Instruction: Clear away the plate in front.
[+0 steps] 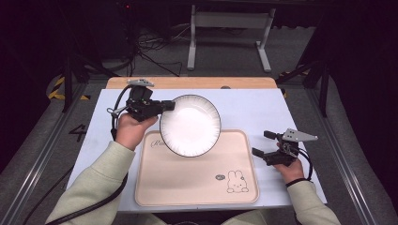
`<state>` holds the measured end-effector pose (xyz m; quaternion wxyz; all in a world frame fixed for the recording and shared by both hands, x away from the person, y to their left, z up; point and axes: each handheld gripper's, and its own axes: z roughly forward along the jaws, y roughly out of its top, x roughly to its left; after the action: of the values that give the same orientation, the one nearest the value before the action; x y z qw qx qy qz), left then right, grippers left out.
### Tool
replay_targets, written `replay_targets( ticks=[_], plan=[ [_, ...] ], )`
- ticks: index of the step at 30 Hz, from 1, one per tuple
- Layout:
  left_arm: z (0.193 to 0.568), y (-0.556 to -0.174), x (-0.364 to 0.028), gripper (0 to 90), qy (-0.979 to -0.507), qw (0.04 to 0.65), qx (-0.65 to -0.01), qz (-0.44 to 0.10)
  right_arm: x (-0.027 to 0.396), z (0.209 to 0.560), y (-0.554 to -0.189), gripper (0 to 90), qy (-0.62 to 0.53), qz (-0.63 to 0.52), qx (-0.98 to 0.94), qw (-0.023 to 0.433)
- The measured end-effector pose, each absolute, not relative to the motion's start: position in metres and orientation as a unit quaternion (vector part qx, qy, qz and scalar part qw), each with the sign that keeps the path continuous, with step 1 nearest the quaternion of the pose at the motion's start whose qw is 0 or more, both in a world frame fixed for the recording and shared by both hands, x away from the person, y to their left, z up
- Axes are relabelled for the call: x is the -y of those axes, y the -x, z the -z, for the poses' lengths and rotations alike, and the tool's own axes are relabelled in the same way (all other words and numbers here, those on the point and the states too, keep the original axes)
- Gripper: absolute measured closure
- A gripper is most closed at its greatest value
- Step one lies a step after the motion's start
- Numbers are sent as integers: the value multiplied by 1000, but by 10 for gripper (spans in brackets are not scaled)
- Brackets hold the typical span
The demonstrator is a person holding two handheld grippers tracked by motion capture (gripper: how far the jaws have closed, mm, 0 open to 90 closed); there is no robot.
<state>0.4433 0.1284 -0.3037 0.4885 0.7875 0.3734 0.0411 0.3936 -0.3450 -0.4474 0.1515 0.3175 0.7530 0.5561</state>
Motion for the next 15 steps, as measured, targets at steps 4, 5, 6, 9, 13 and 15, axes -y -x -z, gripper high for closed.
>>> replay_targets(
  ticks=[4, 5, 6, 9, 13, 15],
  plan=[
    [304, -438, -124, 831, -792, 490, -364, -35, 345, 447, -394, 1, -318, -556, -753, 151],
    [304, -437, -123, 831, -794, 488, -361, -34, 345, 447, -394, 1, -318, -557, -753, 151],
    [305, -436, -122, 831, -795, 488, -359, -34, 345, 447, -394, 1, -318, -557, -753, 151],
    [308, -432, -118, 830, -799, 486, -353, -30, 345, 447, -393, 1, -318, -557, -752, 151],
    [312, -430, -115, 829, -803, 482, -350, -23, 345, 447, -394, 1, -318, -557, -752, 151],
    [314, -429, -113, 829, -806, 479, -346, -20, 345, 447, -394, 1, -318, -557, -752, 151]
  ],
)
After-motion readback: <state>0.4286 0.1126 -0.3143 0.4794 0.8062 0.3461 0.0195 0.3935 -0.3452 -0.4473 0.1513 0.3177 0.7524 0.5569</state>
